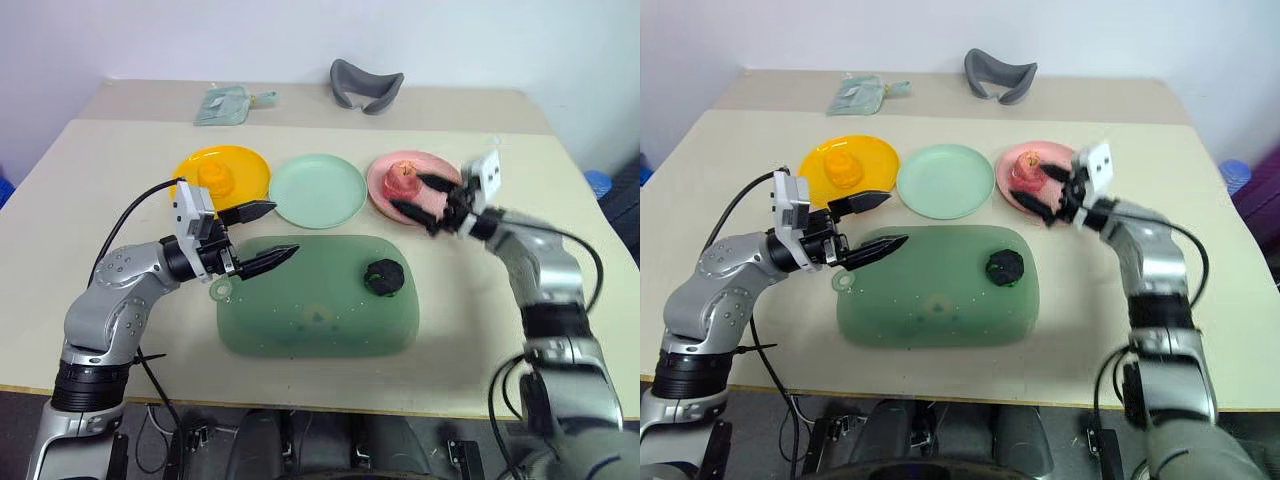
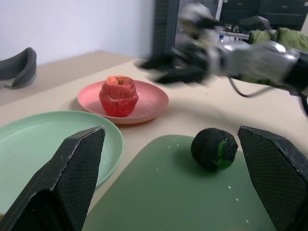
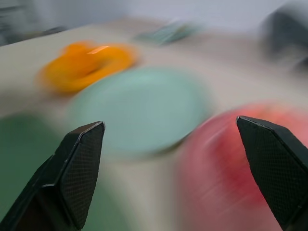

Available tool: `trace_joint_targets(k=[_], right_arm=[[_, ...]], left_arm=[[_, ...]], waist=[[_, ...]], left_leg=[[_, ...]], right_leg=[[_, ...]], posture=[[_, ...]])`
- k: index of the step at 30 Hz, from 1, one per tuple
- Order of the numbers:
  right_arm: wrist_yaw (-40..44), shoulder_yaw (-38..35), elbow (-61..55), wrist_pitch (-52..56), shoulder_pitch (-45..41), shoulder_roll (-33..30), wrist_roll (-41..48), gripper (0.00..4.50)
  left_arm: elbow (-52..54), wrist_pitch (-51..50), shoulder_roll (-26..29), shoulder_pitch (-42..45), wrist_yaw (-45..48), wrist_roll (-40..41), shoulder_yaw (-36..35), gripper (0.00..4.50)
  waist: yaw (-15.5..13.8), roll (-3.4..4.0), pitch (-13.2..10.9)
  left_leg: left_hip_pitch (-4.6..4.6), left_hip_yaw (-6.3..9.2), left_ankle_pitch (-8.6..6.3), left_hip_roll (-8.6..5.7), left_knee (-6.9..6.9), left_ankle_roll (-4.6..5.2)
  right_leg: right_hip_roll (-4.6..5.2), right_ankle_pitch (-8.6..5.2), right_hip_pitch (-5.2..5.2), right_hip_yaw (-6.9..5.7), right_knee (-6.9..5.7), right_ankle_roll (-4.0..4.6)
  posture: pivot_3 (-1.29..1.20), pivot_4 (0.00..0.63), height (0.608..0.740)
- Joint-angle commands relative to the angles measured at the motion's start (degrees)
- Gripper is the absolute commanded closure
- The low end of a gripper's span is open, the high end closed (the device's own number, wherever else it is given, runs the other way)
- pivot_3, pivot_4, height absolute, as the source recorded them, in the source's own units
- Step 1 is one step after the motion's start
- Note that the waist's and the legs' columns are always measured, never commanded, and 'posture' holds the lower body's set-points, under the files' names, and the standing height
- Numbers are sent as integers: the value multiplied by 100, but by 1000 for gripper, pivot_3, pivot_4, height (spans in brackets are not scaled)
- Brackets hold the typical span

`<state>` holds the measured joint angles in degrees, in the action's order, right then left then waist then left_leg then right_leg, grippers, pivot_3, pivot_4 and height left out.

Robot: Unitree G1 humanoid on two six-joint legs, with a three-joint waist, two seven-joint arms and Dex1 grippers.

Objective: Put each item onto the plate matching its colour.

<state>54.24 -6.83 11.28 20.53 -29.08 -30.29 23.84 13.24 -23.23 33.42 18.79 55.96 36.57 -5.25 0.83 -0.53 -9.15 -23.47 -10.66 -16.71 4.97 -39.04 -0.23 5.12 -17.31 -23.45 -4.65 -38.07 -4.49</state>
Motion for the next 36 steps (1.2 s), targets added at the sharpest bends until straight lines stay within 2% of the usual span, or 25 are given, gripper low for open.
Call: trace_joint_targets(k=[1,8,13,19,22,25,31,36], right_arm=[[134,-99,-1236,594,435,-250,501,41],[296,144,-2065,1031,1557,-418,704,41],[321,468,-1915,837,1753,-329,492,41],[266,721,-1631,668,1592,-134,354,41],[242,783,-1444,532,1424,-32,287,848],[184,817,-1382,363,1246,82,221,2241],[-175,994,-1023,-141,593,532,-192,2241],[-975,1211,257,-1001,-481,1410,-917,2241]], left_arm=[[8,67,5,97,80,23,-33,0],[-185,108,-43,228,234,-25,55,0],[-219,112,-49,256,271,-36,67,0],[-157,94,-19,212,256,-35,39,0],[-110,77,-13,179,209,-32,16,0],[-19,42,9,83,130,6,-64,0],[132,100,-21,-241,-252,-45,-286,0],[276,297,-442,-504,-1278,-409,-497,0]], waist=[[6,0,0],[-14,-2,1],[-13,-2,1],[-12,-3,0],[-13,-3,0],[-12,-3,0],[14,-3,0],[20,-2,0]], left_leg=[[1,0,0,0,-2,0],[3,-1,0,-1,-3,0],[3,0,0,-1,-4,0],[3,-1,0,-1,-5,0],[3,0,0,-1,-6,1],[3,0,0,-1,-6,0],[3,1,0,0,-5,0],[4,1,0,2,-4,0]], right_leg=[[-1,0,2,-1,-1,0],[-3,0,4,-1,0,0],[-4,0,4,-1,0,0],[-4,0,4,-1,0,0],[-4,0,4,-1,0,0],[-4,0,4,-1,0,0],[-5,0,3,-1,-1,0],[-5,0,1,0,-4,1]], posture=[[0,150,740],[0,150,740],[0,150,740],[0,150,740],[0,150,740],[0,150,740],[0,150,740],[0,150,740]])
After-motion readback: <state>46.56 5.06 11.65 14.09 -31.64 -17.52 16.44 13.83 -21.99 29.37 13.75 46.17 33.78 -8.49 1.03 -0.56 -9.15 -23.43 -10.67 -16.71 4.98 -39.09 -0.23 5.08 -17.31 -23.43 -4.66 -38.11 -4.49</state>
